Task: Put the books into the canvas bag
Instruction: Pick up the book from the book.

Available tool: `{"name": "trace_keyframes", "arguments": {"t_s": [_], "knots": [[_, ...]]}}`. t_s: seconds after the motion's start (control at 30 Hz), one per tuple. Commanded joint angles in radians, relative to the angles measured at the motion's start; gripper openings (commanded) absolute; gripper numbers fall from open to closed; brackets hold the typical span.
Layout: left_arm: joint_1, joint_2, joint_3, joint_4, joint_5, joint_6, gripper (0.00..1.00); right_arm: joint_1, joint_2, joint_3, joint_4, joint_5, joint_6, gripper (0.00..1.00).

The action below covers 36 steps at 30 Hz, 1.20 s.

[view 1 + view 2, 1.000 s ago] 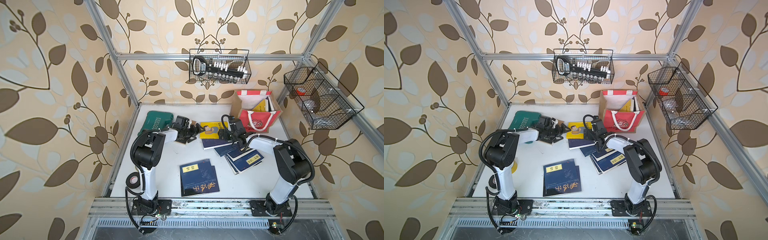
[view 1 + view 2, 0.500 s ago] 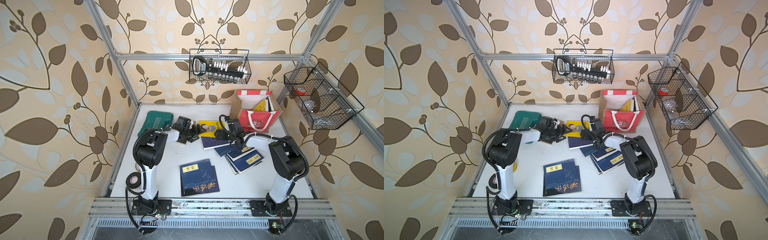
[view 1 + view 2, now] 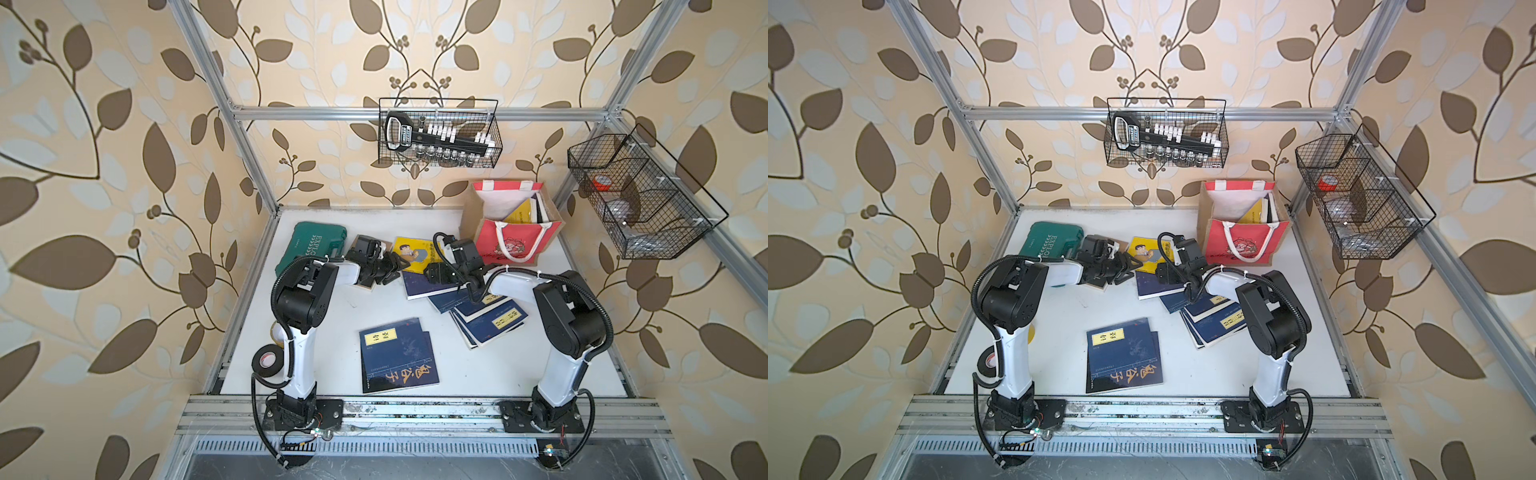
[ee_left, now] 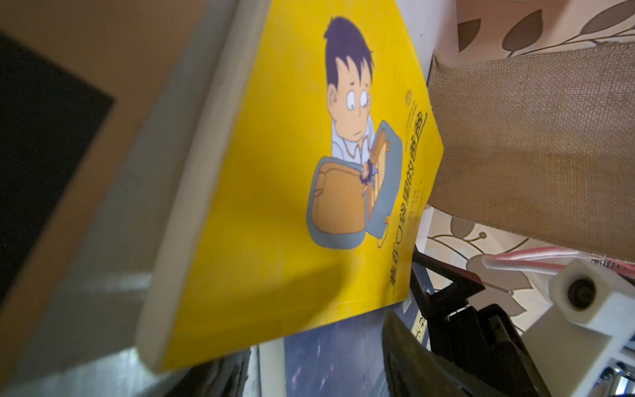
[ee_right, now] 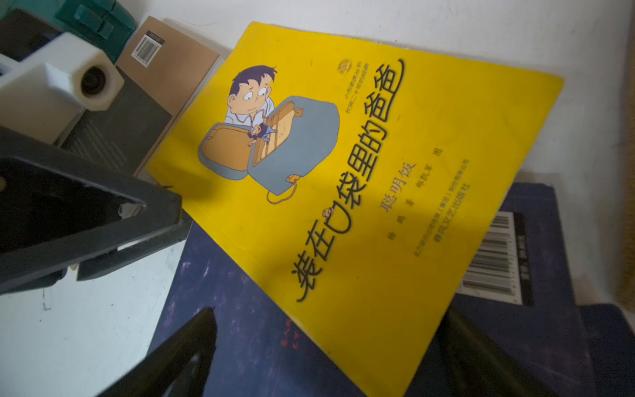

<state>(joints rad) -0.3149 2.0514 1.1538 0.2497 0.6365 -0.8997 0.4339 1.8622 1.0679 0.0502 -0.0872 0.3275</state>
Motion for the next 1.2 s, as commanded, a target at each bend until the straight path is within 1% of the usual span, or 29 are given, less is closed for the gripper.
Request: {"name": "trace_keyframes", "arguments": {"t_s": [0.0,0.03,0.13,0.23,0.27,0.4,0.67,0.9,1.03,1.17], "knots": [[-0.006,-0.008,0.004,-0.003,-0.084,-0.008,0.69,0.007,0.041,0.006,-0.043,-0.034,-0.01,0.98],[-0.007,-0.014,-0.005,-0.01,-0.106,-0.008,0.7,0.008,0.04,0.006,-0.043,-0.035,-0.011,0.98],[-0.007,-0.023,-0.028,-0.005,-0.166,-0.008,0.69,0.007,0.04,0.006,-0.043,-0.034,-0.014,0.98],[-0.007,-0.011,-0.035,0.015,-0.201,-0.01,0.64,0.006,0.041,0.006,-0.045,-0.036,-0.012,0.98],[-0.007,-0.005,-0.035,0.023,-0.209,-0.014,0.59,0.007,0.04,0.006,-0.046,-0.034,-0.012,0.98],[-0.013,0.007,-0.051,0.072,-0.252,-0.027,0.49,0.006,0.038,0.002,-0.047,-0.034,-0.015,0.98],[-0.039,0.054,-0.063,0.193,-0.32,-0.066,0.42,0.009,0.05,-0.005,-0.05,-0.044,-0.019,0.98],[-0.058,0.091,-0.046,0.237,-0.361,-0.1,0.18,0.008,0.06,-0.001,-0.052,-0.056,-0.029,0.98],[-0.061,0.094,-0.041,0.243,-0.368,-0.105,0.1,0.009,0.062,-0.001,-0.053,-0.059,-0.028,0.98],[-0.061,0.066,-0.058,0.245,-0.375,-0.096,0.0,0.009,0.05,-0.004,-0.047,-0.055,-0.029,0.98]]}}
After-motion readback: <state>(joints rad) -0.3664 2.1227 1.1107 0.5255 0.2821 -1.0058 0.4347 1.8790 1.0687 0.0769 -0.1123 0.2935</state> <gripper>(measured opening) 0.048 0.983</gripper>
